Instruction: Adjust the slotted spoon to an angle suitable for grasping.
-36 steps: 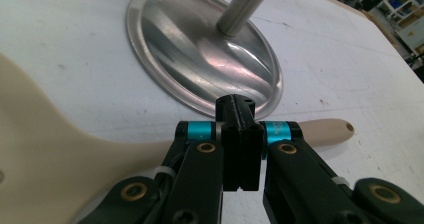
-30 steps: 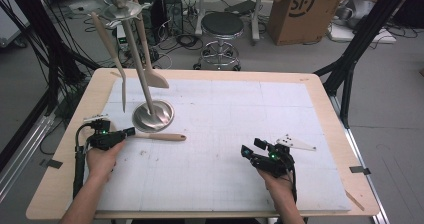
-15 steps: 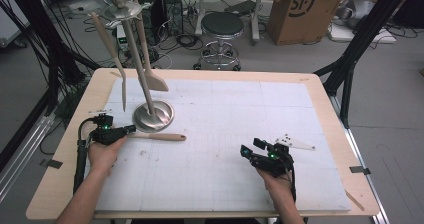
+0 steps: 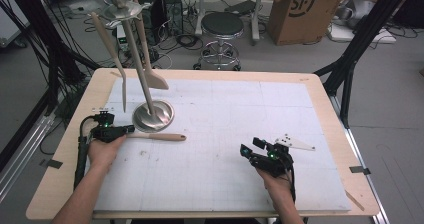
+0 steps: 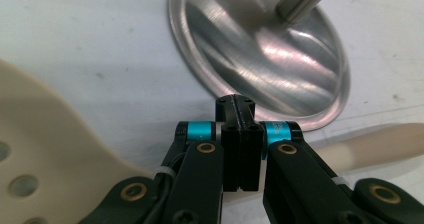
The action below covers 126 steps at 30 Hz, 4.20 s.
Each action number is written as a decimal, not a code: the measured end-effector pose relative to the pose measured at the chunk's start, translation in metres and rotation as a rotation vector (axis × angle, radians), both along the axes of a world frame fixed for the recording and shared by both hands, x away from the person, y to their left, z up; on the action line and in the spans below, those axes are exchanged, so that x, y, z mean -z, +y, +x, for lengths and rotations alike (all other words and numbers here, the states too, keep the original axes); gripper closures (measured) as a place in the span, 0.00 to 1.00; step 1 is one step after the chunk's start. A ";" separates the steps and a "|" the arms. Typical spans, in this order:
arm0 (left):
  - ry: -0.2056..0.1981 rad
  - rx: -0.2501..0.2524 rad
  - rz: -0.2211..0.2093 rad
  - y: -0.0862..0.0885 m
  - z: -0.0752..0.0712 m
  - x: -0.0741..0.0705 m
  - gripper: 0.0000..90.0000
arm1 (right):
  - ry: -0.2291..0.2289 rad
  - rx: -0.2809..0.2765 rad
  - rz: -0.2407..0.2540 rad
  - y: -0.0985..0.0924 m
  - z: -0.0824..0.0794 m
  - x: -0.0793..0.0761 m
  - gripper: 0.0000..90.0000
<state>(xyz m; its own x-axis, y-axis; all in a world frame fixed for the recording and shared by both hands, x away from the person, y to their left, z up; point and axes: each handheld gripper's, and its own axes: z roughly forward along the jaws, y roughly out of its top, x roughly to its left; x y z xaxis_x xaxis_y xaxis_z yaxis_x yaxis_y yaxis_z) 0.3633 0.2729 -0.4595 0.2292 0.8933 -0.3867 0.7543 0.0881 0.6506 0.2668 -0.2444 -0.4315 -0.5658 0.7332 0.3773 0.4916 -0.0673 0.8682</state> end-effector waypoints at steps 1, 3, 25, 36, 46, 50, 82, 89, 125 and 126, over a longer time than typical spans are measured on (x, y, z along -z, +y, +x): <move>0.000 0.001 0.003 0.000 0.000 0.000 1.00 | -0.001 0.000 0.000 0.000 0.000 0.000 0.34; 0.006 0.007 0.003 -0.001 -0.001 0.000 1.00 | 0.007 -0.002 0.003 0.001 -0.001 0.000 0.34; 0.089 0.029 0.010 -0.011 -0.043 -0.007 1.00 | -0.004 0.004 0.008 0.001 -0.003 -0.001 0.33; 0.089 0.060 -0.015 -0.017 -0.061 -0.005 1.00 | -0.002 0.005 0.011 0.000 -0.003 -0.001 0.33; 0.093 0.087 -0.035 -0.025 -0.084 -0.004 1.00 | -0.006 0.007 0.013 0.001 -0.003 -0.002 0.33; 0.093 0.103 -0.021 -0.028 -0.091 -0.005 1.00 | -0.010 0.005 0.013 0.001 -0.004 -0.003 0.33; 0.004 0.250 -0.079 -0.063 -0.126 -0.012 1.00 | -0.010 0.005 0.011 0.000 -0.004 -0.002 0.33; 0.026 0.371 -0.135 -0.087 -0.146 -0.014 1.00 | -0.003 0.002 0.008 0.002 -0.004 -0.002 0.33; 0.097 0.422 -0.198 -0.147 -0.116 0.010 1.00 | -0.014 0.021 0.017 -0.003 -0.004 -0.002 0.35; 0.094 0.422 -0.190 -0.148 -0.114 0.010 1.00 | -0.011 0.022 0.018 -0.003 -0.004 -0.002 0.35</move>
